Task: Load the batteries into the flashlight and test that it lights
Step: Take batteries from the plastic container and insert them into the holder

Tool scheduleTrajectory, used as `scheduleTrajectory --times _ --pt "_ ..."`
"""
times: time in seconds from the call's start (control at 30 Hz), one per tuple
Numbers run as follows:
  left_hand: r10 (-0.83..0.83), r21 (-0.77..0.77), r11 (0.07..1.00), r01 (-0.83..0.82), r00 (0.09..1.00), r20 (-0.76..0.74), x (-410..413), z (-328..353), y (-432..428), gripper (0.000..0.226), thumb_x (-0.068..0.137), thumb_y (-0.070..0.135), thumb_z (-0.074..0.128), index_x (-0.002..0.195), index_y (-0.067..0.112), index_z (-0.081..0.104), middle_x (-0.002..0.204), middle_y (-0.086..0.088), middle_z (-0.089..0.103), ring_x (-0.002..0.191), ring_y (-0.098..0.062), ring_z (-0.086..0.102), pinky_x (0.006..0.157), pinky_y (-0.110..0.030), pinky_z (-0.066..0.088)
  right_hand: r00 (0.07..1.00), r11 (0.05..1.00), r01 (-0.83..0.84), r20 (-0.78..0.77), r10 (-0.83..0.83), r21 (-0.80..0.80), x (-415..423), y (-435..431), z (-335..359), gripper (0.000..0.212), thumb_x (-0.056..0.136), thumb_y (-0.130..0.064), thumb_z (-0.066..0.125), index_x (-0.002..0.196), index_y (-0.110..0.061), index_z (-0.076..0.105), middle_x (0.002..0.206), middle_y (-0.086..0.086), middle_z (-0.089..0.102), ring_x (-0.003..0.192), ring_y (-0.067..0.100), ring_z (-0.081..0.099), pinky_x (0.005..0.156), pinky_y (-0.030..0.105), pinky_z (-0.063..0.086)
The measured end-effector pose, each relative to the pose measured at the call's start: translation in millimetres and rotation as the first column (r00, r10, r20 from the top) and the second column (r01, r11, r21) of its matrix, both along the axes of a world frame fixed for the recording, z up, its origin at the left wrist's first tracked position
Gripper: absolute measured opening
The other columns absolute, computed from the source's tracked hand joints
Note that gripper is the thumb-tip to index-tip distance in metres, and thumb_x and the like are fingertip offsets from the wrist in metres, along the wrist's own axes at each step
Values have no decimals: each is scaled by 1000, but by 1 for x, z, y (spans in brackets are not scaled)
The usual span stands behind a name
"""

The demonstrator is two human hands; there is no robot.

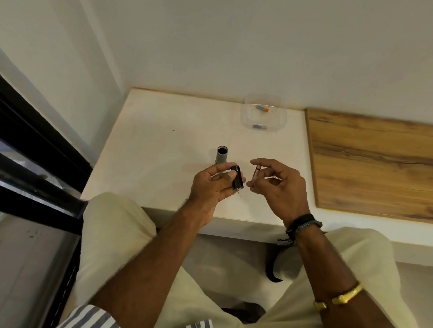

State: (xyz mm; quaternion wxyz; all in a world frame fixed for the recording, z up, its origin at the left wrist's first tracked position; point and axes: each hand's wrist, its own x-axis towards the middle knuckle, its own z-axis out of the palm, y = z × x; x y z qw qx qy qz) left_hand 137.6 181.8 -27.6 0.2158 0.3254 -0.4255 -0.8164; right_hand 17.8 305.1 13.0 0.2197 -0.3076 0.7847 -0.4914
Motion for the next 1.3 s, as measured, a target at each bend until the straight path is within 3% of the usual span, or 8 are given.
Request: scheduleTrajectory --times 0.2,0.37,0.57,0.67,0.77,0.97,1.17,1.3 --pt "-60 163 984 67 997 -48 -1 0 1 20 98 7 59 117 7 68 110 -16 76 104 -31 73 86 -36 61 998 991 49 -27 -52 -125 7 1 -1 21 94 -11 71 113 -12 77 99 6 79 85 18 77 80 44 65" --pt "-19 185 982 30 998 -63 0 0 -1 22 98 7 60 119 7 67 108 -14 76 104 -30 73 83 -34 61 959 997 -35 -284 13 -71 11 1 2 19 89 -11 77 108 -10 80 95 5 79 84 18 74 84 39 62" --pt "-47 119 991 52 998 -46 3 1 0 20 97 7 61 116 7 68 105 -12 77 100 -28 74 83 -33 61 890 982 -175 -417 187 67 10 -2 5 17 85 -17 80 102 -13 82 91 5 78 81 16 67 78 20 53" --pt "-100 103 989 106 993 -63 4 2 2 22 97 7 61 118 5 67 103 -10 77 101 -27 74 85 -33 60 949 986 -160 -266 169 56 4 -2 5 19 77 -17 85 95 -13 82 86 4 76 78 18 68 77 29 58" --pt "-142 96 984 149 987 -78 4 4 2 20 98 7 60 116 8 69 104 -7 77 102 -25 73 84 -31 60 988 990 -133 75 137 -57 -2 1 6 25 67 -12 89 90 -8 81 84 10 77 81 28 74 78 34 62" --pt "-200 85 975 204 978 -57 3 5 0 22 97 8 61 117 13 70 108 -8 76 101 -24 73 83 -31 59 872 993 -104 475 119 -58 -6 -3 5 26 67 10 85 68 -15 77 75 7 77 75 24 74 74 30 60" --pt "-208 71 976 207 978 4 -1 3 4 27 89 14 74 116 12 71 106 -13 76 102 -28 73 85 -34 59 879 989 -95 477 28 117 -12 -12 -2 30 71 14 80 63 -12 70 69 8 69 74 26 64 71 36 55" --pt "-70 153 986 68 997 11 -3 -1 6 24 89 8 73 114 8 71 102 -12 77 100 -29 74 82 -33 60 870 990 -140 480 110 27 -18 -15 0 24 73 10 82 74 -12 73 78 10 74 79 25 70 80 37 62"
